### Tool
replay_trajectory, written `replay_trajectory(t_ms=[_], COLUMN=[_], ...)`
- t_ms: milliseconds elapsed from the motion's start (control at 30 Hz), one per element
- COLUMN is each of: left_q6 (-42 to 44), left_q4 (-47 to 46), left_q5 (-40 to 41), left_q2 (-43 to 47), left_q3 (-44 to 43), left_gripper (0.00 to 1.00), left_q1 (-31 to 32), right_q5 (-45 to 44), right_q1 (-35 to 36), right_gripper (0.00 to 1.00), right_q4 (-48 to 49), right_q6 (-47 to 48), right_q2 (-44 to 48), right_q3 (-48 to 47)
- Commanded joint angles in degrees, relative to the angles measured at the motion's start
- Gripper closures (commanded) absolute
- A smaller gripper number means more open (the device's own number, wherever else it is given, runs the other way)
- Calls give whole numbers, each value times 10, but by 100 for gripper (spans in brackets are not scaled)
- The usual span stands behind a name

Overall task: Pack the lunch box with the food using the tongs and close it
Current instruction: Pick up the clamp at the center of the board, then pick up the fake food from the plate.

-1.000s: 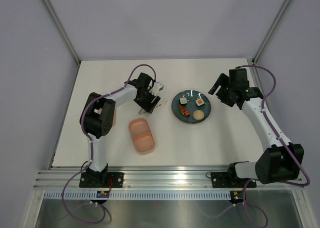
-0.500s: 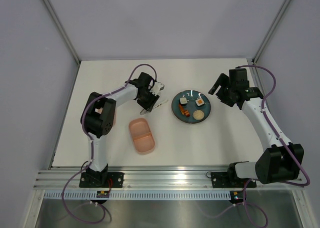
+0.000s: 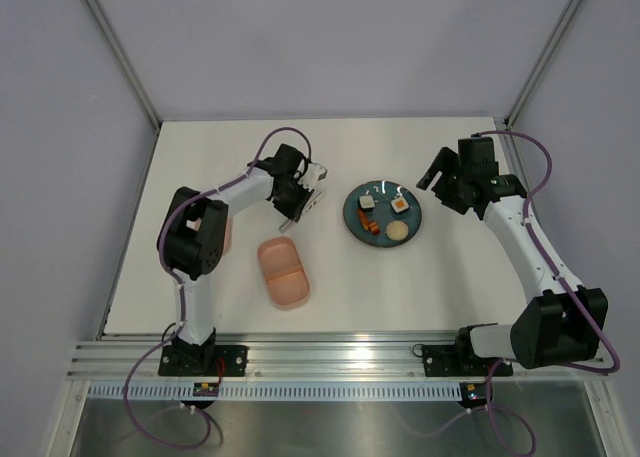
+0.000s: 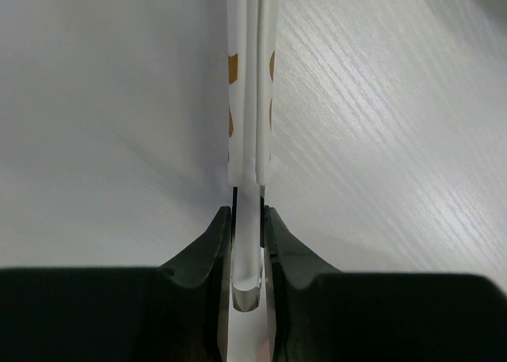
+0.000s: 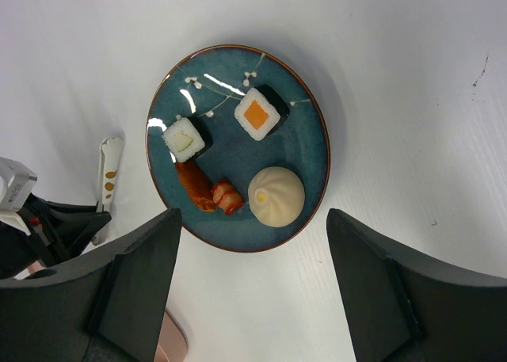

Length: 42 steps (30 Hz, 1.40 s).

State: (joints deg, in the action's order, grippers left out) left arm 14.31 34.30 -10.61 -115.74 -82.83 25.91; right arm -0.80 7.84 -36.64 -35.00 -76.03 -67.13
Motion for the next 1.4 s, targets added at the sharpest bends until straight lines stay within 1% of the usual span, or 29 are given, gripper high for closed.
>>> replay_trajectory(t_ms=[0, 200, 333, 467, 533, 667, 700, 800, 1367], left_q6=[-17, -33, -43, -49, -51, -53, -53, -53, -58], left_q4=[-5, 22, 27, 29, 30, 28, 29, 29, 28], left_q5=[9, 23, 7, 0, -3, -5, -5, -8, -20], left_q2=[72, 123, 142, 147, 147, 148, 147, 144, 120], left_q3=[-3, -25, -26, -17, -14, -8, -9, -9, 1], left_gripper=[87, 87, 84, 80, 76, 73, 70, 67, 66], left_q1=[-3, -4, -4, -3, -3, -3, -4, -3, 1], right_q5=[4, 4, 5, 5, 5, 5, 5, 5, 5], right_q1=[3, 3, 3, 3, 3, 3, 3, 3, 3], right_gripper=[18, 18, 18, 18, 18, 18, 18, 18, 18], right_q4=[13, 16, 18, 21, 21, 22, 22, 20, 20], right_q6=[-4, -5, -6, -5, -5, -6, -6, -5, -2], right_q2=[16, 15, 12, 11, 11, 10, 11, 11, 7], right_q3=[-6, -7, -6, -5, -5, -4, -4, -4, -5])
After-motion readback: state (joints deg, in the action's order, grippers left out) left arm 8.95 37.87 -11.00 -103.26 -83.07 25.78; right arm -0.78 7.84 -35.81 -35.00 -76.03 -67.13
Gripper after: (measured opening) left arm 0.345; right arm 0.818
